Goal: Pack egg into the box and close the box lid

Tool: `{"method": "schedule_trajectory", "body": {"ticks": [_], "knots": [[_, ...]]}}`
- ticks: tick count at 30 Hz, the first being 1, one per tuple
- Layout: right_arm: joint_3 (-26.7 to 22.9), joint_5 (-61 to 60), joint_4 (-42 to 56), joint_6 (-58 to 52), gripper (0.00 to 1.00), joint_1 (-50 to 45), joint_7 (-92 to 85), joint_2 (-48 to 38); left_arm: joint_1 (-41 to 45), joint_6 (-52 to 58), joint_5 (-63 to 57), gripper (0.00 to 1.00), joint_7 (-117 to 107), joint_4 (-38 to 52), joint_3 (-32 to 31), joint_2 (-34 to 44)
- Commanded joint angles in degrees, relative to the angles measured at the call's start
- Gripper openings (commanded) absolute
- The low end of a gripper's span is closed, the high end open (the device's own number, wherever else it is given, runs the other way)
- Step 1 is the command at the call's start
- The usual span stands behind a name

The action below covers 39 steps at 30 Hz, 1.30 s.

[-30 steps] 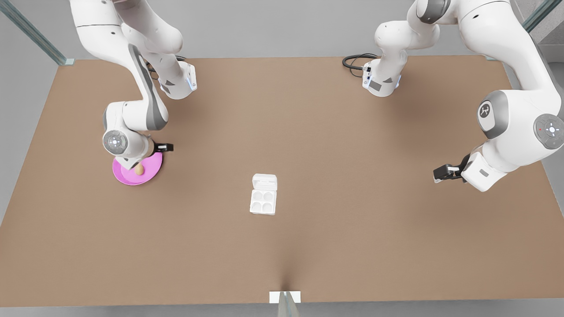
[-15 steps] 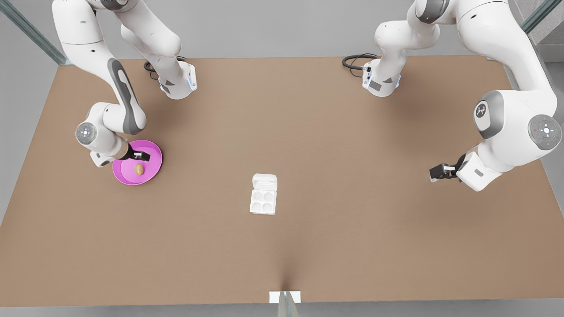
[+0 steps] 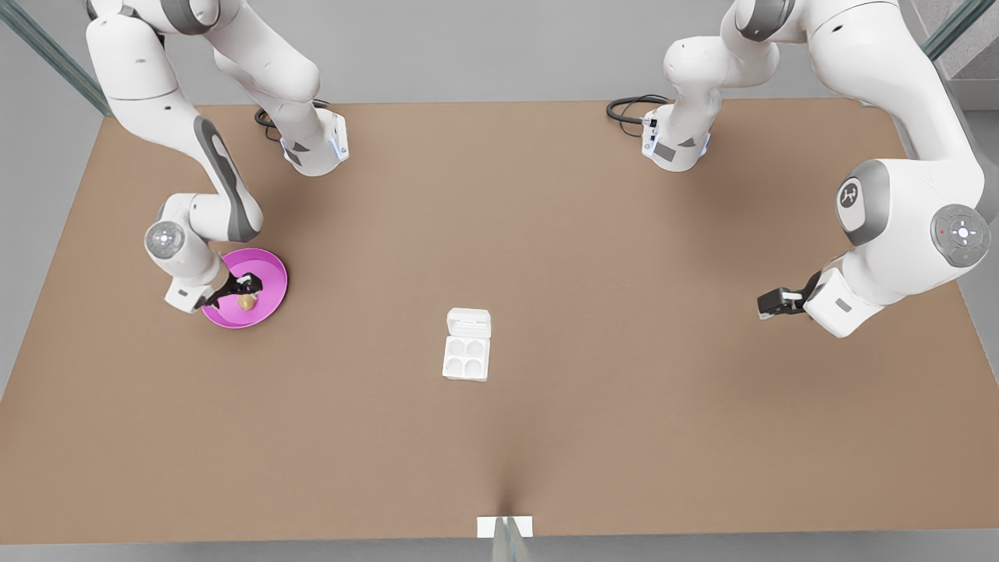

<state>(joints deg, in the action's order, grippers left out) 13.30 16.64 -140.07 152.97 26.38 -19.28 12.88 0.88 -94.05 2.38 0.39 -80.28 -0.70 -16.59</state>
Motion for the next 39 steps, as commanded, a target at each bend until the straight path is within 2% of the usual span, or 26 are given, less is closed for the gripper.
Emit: {"method": "schedule_trajectory", "body": {"ticks": [1, 11, 13, 17, 24, 32, 39], "knots": [[0.06, 0.41, 0.06, 2.42, 1.00, -0.01, -25.54, 0.57, 0.08, 0.62, -0.01, 1.00, -0.04, 0.04, 0.00, 0.07], [0.06, -0.03, 0.33, 4.18, 1.00, -0.01, -25.54, 3.20, 0.17, 2.38, -0.09, 1.00, -0.04, 0.04, 0.00, 0.16], [0.06, -5.12, 0.50, 4.18, 1.00, 0.07, -24.66, 2.85, 0.17, 2.38, -0.01, 1.00, -0.04, 0.04, 0.00, 0.16], [-0.03, -7.94, -0.02, 3.47, 1.00, 0.78, -3.92, 2.68, 0.17, 2.38, -0.01, 1.00, -0.04, 0.04, 0.00, 0.16], [-0.03, -7.94, 0.06, -0.66, 1.00, 0.69, 14.00, 2.85, 0.17, 2.47, -0.01, 1.00, -0.04, 0.04, 0.00, 0.16], [-0.03, -8.03, 0.06, -0.66, 1.00, 0.87, 21.83, 3.12, 0.17, 2.55, -0.09, 1.00, -0.04, 0.04, 0.00, 0.16], [-0.11, -9.17, 0.94, -0.39, 1.00, 2.36, 21.92, 4.87, 0.17, 2.99, -0.01, 1.00, -0.13, 0.04, 0.00, 0.16]]}}
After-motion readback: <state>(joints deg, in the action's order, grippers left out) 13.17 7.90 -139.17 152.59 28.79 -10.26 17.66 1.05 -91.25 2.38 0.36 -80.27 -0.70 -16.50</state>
